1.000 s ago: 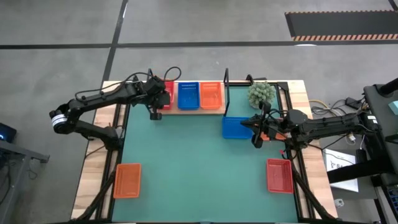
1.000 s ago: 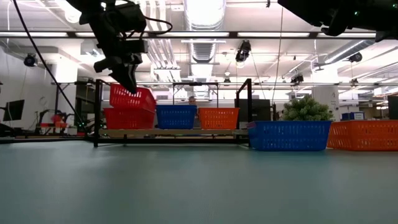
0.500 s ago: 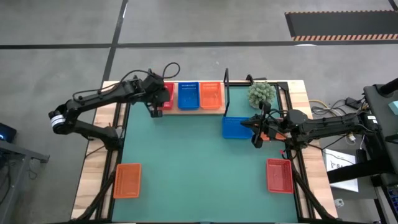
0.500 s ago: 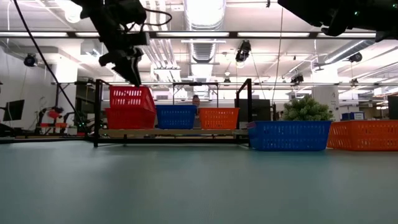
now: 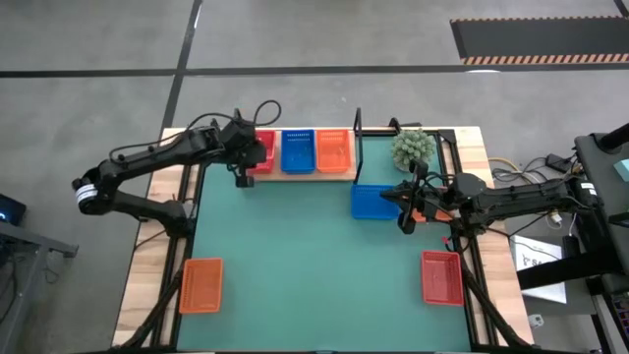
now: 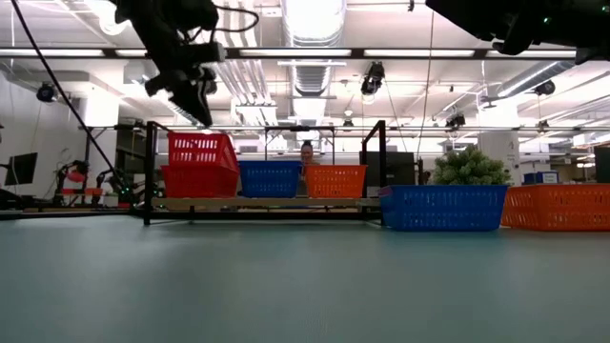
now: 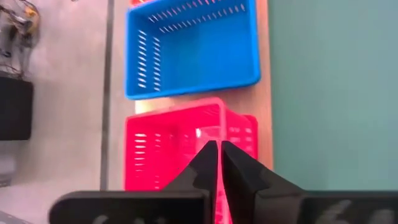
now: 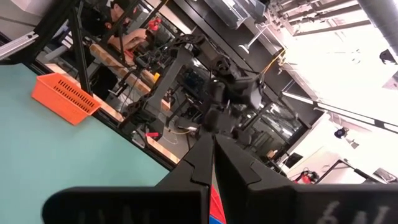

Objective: Stack baskets on shelf by color
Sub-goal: Stack the left red bin on top of the red bin on the shelf

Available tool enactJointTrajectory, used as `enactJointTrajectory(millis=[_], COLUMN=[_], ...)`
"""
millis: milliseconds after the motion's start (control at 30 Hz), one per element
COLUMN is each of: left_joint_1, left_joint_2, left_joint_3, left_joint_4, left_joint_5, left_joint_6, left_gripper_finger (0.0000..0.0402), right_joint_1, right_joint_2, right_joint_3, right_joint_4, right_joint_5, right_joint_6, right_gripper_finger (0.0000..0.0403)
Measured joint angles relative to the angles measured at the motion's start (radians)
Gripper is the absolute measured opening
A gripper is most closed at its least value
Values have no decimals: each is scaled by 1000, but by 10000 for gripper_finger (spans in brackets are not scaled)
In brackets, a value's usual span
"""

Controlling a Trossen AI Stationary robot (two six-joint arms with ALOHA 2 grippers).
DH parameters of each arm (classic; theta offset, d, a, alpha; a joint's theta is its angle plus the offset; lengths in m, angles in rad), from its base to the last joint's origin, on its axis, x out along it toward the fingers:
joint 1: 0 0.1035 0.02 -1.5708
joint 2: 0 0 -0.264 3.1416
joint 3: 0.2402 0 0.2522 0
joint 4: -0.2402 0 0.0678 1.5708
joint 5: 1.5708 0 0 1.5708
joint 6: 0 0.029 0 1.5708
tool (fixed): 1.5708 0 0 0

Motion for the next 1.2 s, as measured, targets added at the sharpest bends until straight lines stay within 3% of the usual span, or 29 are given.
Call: enactJointTrajectory(millis=[200,400,733,967,1200], left_joint_1=[0,0,-55,-52,-50], left_joint_2=[37,28,7,25,88], left_joint_3=[-44,-18,-49,-135,-186], left_joint_4=[15,14,128,208,351], left_joint_5=[-69,-70,-22,-198,-200], left_joint_6=[2,-3,-190,-186,-174], left_gripper_finger=[1,1,1,1,0], right_joint_1=[0,0,0,0,0], right_joint_2=[0,0,0,0,0], right_joint_3=[0,0,0,0,0], right_joint_4=[0,0,-9,-16,-16], right_joint_5=[0,0,2,26,26], right_joint_6=[9,14,20,31,36], right_gripper_finger=[9,9,9,9,9])
